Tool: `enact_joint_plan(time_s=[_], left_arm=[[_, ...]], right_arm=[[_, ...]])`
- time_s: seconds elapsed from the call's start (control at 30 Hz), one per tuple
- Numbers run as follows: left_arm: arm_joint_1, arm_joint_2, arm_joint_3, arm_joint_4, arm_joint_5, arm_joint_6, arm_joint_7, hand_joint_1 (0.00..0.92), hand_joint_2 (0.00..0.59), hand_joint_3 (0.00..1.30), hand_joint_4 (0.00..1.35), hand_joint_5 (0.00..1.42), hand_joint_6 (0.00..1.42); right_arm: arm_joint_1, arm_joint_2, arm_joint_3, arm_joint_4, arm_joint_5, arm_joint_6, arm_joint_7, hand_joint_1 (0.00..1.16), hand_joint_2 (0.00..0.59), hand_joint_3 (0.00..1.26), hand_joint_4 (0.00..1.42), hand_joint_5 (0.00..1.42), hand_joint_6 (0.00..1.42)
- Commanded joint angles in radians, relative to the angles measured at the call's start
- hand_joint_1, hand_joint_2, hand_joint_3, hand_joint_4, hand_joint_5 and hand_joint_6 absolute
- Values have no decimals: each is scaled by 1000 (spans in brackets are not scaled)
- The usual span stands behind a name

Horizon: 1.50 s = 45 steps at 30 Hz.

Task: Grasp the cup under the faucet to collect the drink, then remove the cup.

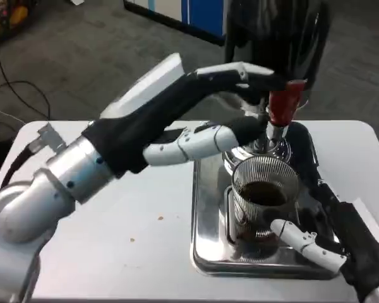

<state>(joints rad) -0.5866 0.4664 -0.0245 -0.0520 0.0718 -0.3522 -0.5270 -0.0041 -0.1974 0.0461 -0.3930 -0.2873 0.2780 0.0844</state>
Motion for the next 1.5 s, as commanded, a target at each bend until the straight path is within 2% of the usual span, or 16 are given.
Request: enact_joint_plan(time_s=[0.03,0.3,0.8,1.0,1.5], left_arm=[[96,43,47,-67,-24,28,4,0,161,344,278,340,412],[247,75,109,-125,-32,44,19,0,160,353,291,354,423],[443,82,156,-187,-27,67,47,0,151,367,300,365,429],[500,80,173,-218,-25,80,51,0,149,372,303,365,430],[590,85,184,-275,-28,127,45,0,152,395,321,365,427]], right_arm=[[-8,7,4,10,10,-24,-7,532,238,0,0,38,0],[-4,8,5,10,33,-38,2,532,238,0,0,59,0],[-20,15,19,35,70,-46,4,532,235,0,0,84,0],[-24,33,27,58,68,-60,-4,532,232,0,0,85,0],[-74,81,29,155,69,-145,-49,555,214,0,0,75,0]])
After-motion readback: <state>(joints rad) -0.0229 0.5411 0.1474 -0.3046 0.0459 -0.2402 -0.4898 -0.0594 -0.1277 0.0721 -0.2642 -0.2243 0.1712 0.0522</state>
